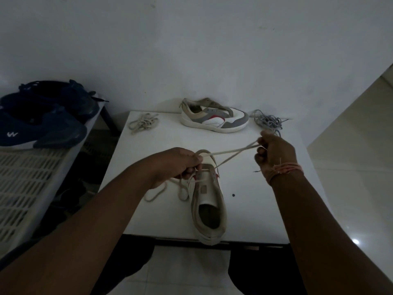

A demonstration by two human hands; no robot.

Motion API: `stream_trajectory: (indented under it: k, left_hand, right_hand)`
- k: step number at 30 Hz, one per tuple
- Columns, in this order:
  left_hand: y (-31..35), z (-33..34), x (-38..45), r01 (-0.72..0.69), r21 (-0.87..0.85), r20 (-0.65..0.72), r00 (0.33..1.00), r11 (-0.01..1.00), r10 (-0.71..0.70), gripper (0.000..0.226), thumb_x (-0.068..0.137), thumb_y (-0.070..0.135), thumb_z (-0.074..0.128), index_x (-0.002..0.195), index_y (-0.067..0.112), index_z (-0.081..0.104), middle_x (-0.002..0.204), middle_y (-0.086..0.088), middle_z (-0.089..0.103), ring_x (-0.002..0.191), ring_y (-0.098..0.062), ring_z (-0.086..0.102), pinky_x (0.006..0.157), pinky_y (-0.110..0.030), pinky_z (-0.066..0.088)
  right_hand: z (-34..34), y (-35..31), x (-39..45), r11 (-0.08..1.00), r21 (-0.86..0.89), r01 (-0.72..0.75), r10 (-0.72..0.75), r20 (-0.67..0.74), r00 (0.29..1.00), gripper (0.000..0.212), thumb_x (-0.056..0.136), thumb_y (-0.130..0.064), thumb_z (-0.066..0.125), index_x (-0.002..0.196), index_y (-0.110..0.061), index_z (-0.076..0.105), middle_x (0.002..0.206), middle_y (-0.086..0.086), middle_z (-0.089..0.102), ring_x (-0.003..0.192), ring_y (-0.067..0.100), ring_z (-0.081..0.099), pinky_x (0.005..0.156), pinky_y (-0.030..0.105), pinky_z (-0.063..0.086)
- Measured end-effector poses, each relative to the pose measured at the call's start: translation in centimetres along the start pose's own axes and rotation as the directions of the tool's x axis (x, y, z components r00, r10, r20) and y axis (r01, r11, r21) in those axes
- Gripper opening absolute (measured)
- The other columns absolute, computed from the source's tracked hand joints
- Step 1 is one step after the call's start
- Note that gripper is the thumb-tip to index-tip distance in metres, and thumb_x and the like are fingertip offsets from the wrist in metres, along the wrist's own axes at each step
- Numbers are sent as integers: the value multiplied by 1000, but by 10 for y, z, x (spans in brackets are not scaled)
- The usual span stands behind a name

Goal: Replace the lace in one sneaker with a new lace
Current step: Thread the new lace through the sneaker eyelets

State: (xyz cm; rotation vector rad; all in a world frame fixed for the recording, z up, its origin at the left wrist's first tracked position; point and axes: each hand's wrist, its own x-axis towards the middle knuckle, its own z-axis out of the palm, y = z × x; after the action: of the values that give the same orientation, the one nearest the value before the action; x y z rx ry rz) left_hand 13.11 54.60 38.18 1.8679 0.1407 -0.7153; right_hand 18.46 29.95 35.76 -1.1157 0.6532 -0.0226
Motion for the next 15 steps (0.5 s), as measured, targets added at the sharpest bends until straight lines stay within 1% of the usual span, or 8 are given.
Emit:
stream_trajectory:
  k: [2,4,6,7,10,12,13,15]
  left_hand:
    - [0,-8,-2,80,13,-60,995,997,-79,33,106,31,49,89,10,69,67,0,53,63,-13,50,72,-30,43]
    - [1,-16,-5,166,77,-116,981,983,-157,33,107,30,47,94,11,70,76,-3,57,69,-16,54,76,-32,44]
    - [-1,-21,-5,244,216,-180,962,945,-207,29,106,22,46,101,14,74,97,-9,63,86,-23,63,82,-36,49]
    - [-1,-20,-6,271,255,-204,953,928,-222,29,106,17,46,106,15,75,106,-13,62,93,-26,64,83,-37,51]
    - [-4,-12,-1,233,93,-218,953,968,-209,35,103,5,40,110,6,74,93,-10,55,67,-17,45,60,-28,41]
    - [0,-4,4,158,10,-228,962,987,-152,32,101,4,44,109,4,74,88,-8,57,69,-17,44,61,-27,41]
    - [3,1,6,128,-13,-221,967,992,-128,29,100,3,46,109,4,74,90,-10,62,74,-19,51,67,-28,47]
    - [4,7,9,105,-132,-212,968,986,-132,25,98,-3,55,114,2,72,97,-16,73,84,-26,67,83,-34,59]
  right_hand:
    - [-7,-1,6,1000,-7,-14,13,-109,994,7,93,-11,61,87,-10,64,70,3,57,45,9,39,40,20,30]
    - [-6,-2,10,997,-70,-12,4,-117,993,11,93,-11,59,82,-11,62,73,5,56,47,11,42,43,23,32]
    - [1,0,7,953,-303,22,-35,-40,999,13,95,-12,57,83,-10,60,80,10,56,55,16,50,47,27,40]
    - [4,6,6,878,-476,54,-47,26,999,13,97,-17,58,88,-8,62,85,12,59,62,19,56,52,31,47]
    - [9,28,-7,467,-850,244,-27,262,965,32,95,-36,63,117,-12,62,112,11,62,83,21,64,77,36,58]
    - [15,38,-21,262,-835,483,-95,476,874,36,93,-37,66,125,-22,60,125,3,57,89,12,60,78,20,49]
    - [20,39,-30,221,-756,616,-139,601,787,34,93,-33,67,126,-26,60,127,-1,55,93,8,58,77,16,45]
    - [29,38,-47,197,-522,830,-193,809,555,33,91,-21,68,123,-26,63,126,-6,57,104,5,55,86,20,48]
